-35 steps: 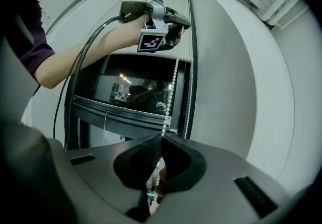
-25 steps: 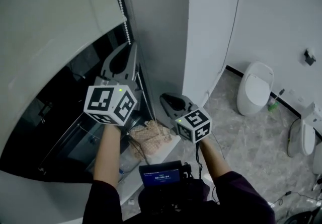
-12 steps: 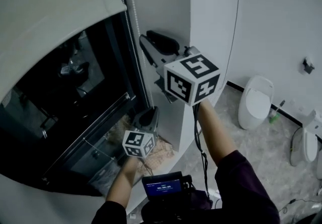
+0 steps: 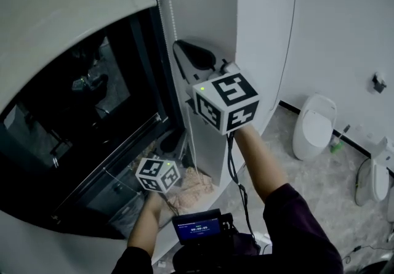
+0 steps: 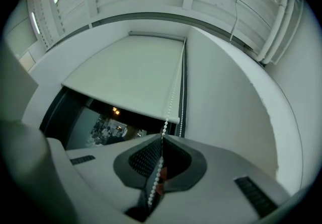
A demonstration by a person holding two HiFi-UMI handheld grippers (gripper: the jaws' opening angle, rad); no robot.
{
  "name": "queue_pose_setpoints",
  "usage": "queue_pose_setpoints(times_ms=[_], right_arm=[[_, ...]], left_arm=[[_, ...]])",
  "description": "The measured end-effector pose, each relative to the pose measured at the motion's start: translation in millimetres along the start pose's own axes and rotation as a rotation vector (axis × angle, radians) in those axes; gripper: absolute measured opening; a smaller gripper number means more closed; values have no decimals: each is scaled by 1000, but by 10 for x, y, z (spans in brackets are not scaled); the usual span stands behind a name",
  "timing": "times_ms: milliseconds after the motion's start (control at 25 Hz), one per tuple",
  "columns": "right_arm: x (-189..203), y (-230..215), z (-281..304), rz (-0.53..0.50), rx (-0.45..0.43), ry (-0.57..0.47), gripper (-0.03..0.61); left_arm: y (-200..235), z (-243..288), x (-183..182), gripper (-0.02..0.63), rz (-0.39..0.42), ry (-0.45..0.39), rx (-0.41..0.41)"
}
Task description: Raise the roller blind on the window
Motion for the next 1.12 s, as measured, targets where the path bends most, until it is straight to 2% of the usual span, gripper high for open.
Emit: queue_pose_setpoints(times_ms=[80,160,200,360,520,680,840,880,920,1040,1120], right_arm=[[10,19,-23,-38,-4,-5,17],[76,24,-50,-48,-17,12,17],[145,29,-66,-49,-22,27,17],[593,105,-177,-61,-42,117,17],[914,153,-341,-60,-75,202,17],[1352,328,-504,-60,-122,290,17],[1900,544,-749,-31,-167,390,17],[1961,558,-812,-14,-163,395,17],[1985,558,-858,0,-157,397,17],[1987,542,-881,14,-144,401,17],[1928,527,-892,65,-150,373,17]], left_arm=[[53,26,-628,20,16,-103,-8],[30,93,-1271,23,78,-200,0],[12,130,-1545,47,115,-238,4],[-23,268,-2229,128,204,-303,26],[-153,437,-2625,133,254,-313,46],[-239,641,-2871,133,282,-296,38],[-209,692,-3085,132,294,-311,-17],[-191,671,-3119,109,298,-319,-42],[-174,647,-3133,24,301,-327,-62],[-132,555,-3123,17,298,-377,-84],[-145,475,-3123,16,318,-408,-93]])
Point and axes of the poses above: the fingertips, and each gripper's own axes: z forward along the fingers, y to its left, x out of its underside, the point moved 6 cm from there along -z, backward along the fingers, and after that the axes turned 4 degrees about x, right-handed, at the moved point
